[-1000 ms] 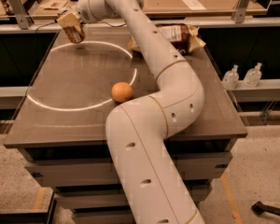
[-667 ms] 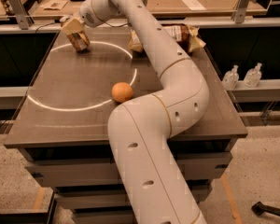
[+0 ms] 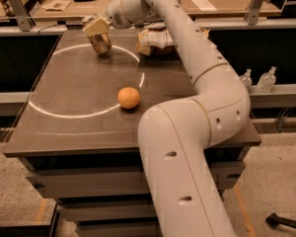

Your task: Move orange can near orange

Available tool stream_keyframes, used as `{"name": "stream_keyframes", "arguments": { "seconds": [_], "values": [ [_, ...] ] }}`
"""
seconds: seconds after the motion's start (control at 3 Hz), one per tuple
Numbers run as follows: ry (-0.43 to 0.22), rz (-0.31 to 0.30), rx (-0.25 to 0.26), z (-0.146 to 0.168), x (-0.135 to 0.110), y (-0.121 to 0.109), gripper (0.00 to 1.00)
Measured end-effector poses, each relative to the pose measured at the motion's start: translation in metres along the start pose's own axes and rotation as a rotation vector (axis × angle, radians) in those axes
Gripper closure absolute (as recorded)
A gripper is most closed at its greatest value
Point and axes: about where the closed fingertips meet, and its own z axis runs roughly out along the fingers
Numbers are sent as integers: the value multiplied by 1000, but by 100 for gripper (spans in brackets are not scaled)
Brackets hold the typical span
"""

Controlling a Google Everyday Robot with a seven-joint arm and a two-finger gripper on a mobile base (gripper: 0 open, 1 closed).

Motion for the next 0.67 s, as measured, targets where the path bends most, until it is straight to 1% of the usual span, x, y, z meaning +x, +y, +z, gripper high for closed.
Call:
{"name": "stream_keyframes", "arguments": {
  "seconds": [0.33,0.67],
  "values": [
    [-55,29,32,-41,2,-1,100],
    [-103,35,84,-94,-11,9,100]
  ]
}}
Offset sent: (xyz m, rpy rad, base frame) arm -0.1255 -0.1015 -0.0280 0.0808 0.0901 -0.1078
